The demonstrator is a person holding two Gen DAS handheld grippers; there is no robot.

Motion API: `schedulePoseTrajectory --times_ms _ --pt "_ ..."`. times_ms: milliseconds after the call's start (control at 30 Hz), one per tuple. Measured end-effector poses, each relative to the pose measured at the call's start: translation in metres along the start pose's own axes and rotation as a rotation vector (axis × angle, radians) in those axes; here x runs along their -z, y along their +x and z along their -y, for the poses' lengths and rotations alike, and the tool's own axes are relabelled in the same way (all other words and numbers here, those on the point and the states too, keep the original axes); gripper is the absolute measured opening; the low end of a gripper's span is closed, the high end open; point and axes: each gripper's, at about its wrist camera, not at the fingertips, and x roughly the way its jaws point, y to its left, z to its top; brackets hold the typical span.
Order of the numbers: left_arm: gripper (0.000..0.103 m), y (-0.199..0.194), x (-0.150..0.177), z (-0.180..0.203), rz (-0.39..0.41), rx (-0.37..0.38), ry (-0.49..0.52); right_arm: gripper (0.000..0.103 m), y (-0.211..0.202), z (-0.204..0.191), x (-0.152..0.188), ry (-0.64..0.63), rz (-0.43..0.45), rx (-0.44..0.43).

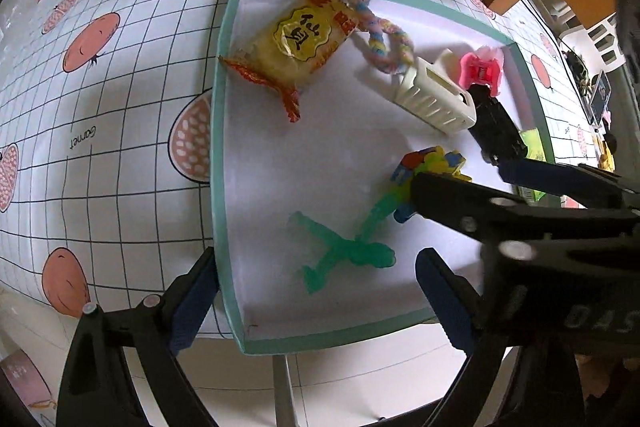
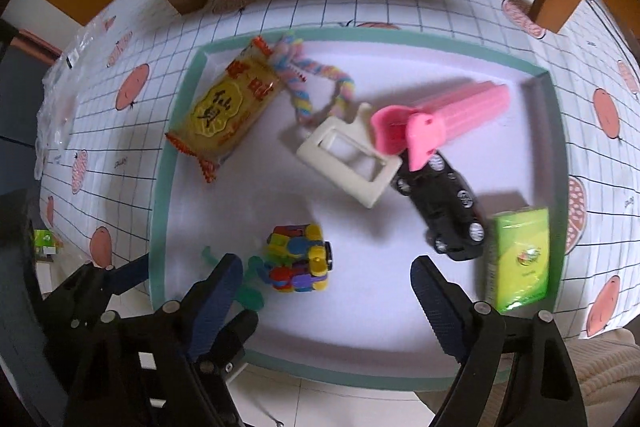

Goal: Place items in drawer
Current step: 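Grasp the colorful block cube with the right tool, then grasp the green toy figure with the left tool while the right tool holds the cube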

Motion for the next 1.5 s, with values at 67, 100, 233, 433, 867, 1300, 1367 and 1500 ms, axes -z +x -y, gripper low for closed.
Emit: schedulePoseTrajectory --times_ms 67,100,233,433,867,1300,1367,1500 --pt "0.096 0.001 0.002 0.001 0.000 -0.003 0.003 0.087 0.005 -0.003 -0.002 -0.004 -0.008 0.005" --pt "0.096 0.002 0.003 0.001 0.000 -0.002 0.003 0.085 0.007 -0.004 -0.003 -0.004 -0.011 0.006" --pt "0.096 0.010 0.007 0.001 -0.008 0.001 -0.010 0.081 0.018 -0.009 -0.005 -0.006 -0.032 0.009" --pt "0.096 0.021 0.017 -0.005 -0.016 -0.009 -0.007 0.065 0.023 -0.006 -0.005 0.014 -0.035 -0.007" --pt "0.089 0.033 0.020 0.020 -0.009 -0.103 0.038 0.042 0.018 0.025 0.004 0.062 -0.048 -0.026" --pt "0.085 0.046 0.007 0.036 -0.018 -0.172 0.048 0.042 0.010 0.078 0.017 0.226 -0.068 -0.098" --pt "0.081 0.042 0.008 0.029 -0.019 -0.169 0.042 0.042 0.008 0.085 0.019 0.245 -0.072 -0.104" --pt "0.069 0.037 0.003 0.021 -0.021 -0.165 0.010 0.042 0.005 0.094 0.022 0.273 -0.073 -0.122"
